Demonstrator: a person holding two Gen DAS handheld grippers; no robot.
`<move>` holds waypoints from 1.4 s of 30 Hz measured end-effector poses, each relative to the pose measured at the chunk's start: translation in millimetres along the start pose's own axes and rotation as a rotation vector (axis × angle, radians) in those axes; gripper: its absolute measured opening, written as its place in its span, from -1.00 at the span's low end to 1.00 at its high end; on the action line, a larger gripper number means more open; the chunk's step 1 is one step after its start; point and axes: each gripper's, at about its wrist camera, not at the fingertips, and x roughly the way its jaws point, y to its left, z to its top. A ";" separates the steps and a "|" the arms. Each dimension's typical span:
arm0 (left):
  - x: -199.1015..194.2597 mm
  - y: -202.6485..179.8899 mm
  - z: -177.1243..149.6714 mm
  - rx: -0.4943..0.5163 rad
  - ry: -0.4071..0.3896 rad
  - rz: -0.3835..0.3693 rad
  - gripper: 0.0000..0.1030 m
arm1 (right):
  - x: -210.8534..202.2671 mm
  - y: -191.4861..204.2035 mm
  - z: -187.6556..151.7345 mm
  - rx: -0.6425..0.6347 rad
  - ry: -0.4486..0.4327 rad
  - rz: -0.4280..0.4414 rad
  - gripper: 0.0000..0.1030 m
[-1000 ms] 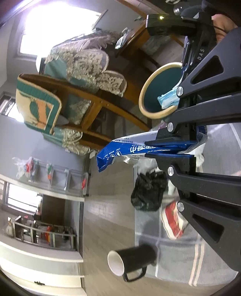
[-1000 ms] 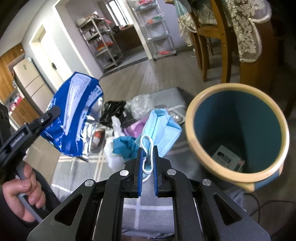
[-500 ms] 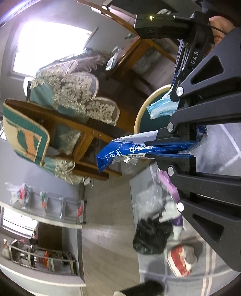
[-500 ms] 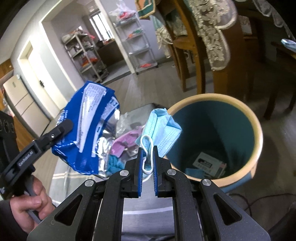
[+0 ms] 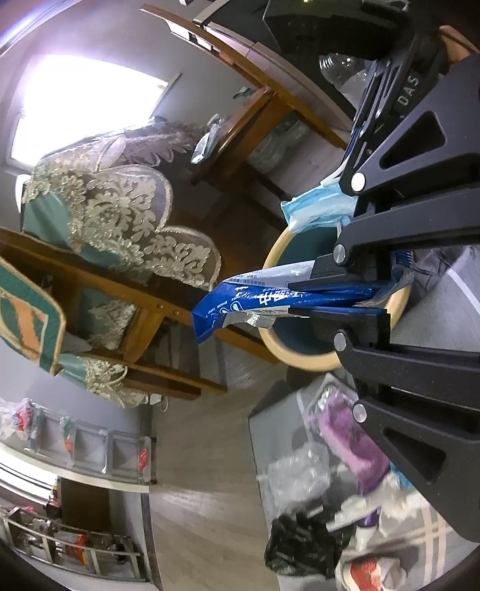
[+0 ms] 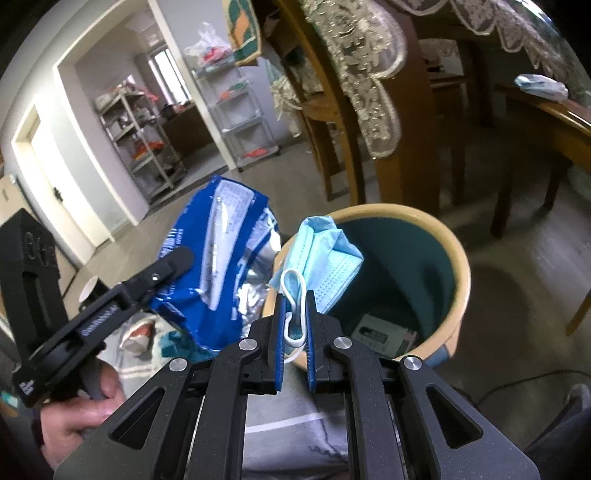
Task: Collect trash
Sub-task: 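Carry the wipes pack and mask over the trash bin with both tools, then open both tools to drop the wipes pack and mask into the bin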
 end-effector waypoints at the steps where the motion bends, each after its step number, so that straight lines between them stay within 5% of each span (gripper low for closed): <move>1: 4.7 -1.8 0.1 -0.001 0.007 -0.003 -0.88 | -0.9 -1.0 -1.1 0.003 -0.003 -0.005 -0.79; 18: 73.1 7.7 -16.0 -0.141 0.179 -0.003 -0.88 | 5.3 -21.8 -2.6 0.081 0.018 -0.033 -0.79; 33: 82.4 18.1 -22.9 -0.178 0.220 0.010 -0.86 | 20.9 -26.8 -5.4 0.094 0.061 -0.035 -0.79; 38: 82.1 20.1 -22.8 -0.195 0.221 0.015 -0.49 | 23.6 -26.7 -5.8 0.096 0.069 -0.037 -0.79; 42: 80.2 20.3 -22.7 -0.190 0.217 0.013 -0.49 | 28.0 -28.0 -5.1 0.097 0.079 -0.042 -0.79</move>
